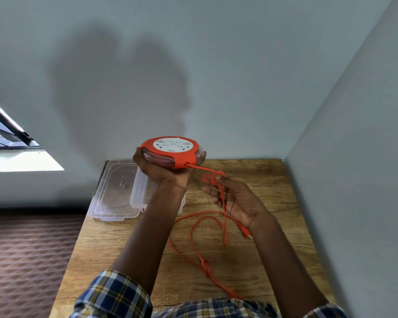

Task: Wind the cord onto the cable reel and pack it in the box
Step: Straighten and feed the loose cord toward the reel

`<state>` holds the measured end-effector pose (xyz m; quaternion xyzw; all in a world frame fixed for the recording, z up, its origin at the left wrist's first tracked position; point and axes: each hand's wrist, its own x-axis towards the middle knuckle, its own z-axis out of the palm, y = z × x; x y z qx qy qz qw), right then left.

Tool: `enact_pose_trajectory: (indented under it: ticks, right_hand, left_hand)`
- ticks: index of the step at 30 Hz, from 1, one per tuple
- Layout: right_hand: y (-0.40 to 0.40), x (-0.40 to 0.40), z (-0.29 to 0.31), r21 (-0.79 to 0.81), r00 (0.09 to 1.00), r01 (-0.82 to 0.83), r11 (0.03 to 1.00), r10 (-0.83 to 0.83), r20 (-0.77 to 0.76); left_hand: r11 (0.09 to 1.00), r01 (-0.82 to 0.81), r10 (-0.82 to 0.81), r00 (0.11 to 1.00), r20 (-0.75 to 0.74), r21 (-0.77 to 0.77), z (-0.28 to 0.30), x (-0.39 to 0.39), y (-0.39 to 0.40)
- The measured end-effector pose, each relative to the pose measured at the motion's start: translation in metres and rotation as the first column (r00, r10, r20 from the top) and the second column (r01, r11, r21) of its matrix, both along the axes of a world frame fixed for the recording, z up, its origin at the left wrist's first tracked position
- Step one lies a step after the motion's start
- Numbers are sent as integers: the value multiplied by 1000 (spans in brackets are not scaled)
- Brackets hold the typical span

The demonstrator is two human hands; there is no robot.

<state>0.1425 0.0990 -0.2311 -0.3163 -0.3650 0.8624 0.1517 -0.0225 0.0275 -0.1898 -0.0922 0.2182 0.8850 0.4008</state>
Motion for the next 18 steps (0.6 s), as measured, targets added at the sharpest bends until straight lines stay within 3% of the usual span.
enact_pose_trajectory:
  ticks: [5,12,18]
  right_hand:
    - [4,1,-6,-178,979,109,978,-136,-152]
    - [9,10,-13,-259,942,215,942,-269,-198]
    - [9,16,-16,12,985,65,998,-62,-164]
  left_hand:
    - [1000,-23,23,1000,0,-7,-4,-6,-1]
    - [999,34,-35,999,31,13,-17,-16,-5]
    - [1000,17,-16,997,76,-5,-23,-19,-5]
